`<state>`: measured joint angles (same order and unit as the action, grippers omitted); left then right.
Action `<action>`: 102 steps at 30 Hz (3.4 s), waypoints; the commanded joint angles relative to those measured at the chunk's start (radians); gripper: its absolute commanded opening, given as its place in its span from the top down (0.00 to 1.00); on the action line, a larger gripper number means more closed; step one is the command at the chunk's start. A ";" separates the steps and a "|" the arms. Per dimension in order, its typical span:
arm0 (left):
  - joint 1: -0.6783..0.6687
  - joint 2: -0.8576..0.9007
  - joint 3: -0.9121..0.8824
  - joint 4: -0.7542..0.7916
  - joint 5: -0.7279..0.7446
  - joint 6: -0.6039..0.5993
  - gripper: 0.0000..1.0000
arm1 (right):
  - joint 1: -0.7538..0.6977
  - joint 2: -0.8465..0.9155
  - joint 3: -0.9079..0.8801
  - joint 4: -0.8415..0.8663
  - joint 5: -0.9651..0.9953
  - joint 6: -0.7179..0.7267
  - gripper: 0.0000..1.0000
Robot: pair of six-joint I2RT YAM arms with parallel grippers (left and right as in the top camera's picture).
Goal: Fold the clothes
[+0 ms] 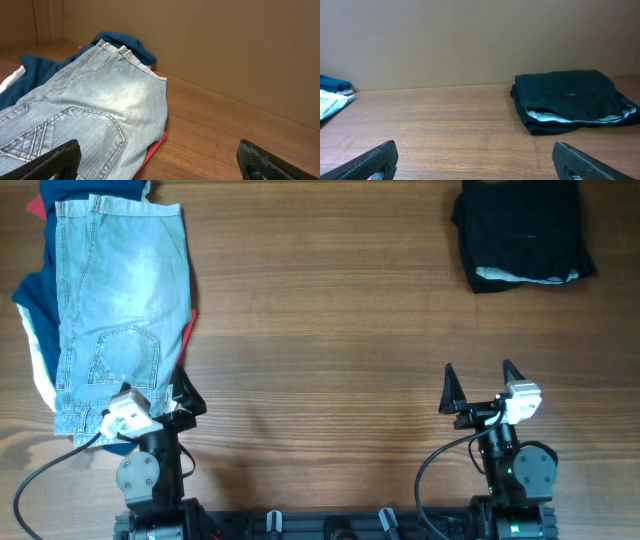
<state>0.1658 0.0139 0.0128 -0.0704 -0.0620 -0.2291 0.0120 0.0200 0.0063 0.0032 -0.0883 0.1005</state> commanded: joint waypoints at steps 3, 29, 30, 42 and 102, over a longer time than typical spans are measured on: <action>0.008 -0.008 -0.007 0.005 0.001 0.013 0.00 | -0.004 -0.011 -0.001 0.003 0.060 0.003 0.00; 0.008 0.061 0.126 0.058 0.290 -0.069 0.00 | -0.004 0.129 0.109 0.402 0.156 -0.017 0.00; 0.008 0.081 0.146 0.048 0.290 -0.069 0.00 | -0.004 0.166 0.131 0.414 0.134 -0.043 0.00; 0.008 0.567 0.603 -0.229 0.316 -0.063 0.00 | -0.004 0.842 0.659 0.314 -0.160 -0.124 0.00; 0.600 1.748 0.910 0.034 0.274 0.353 0.18 | 0.088 1.722 1.396 -0.251 -0.558 0.004 0.00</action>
<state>0.7322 1.7554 0.9100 -0.0292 0.2207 0.1009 0.0959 1.7245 1.3769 -0.2478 -0.6582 0.0937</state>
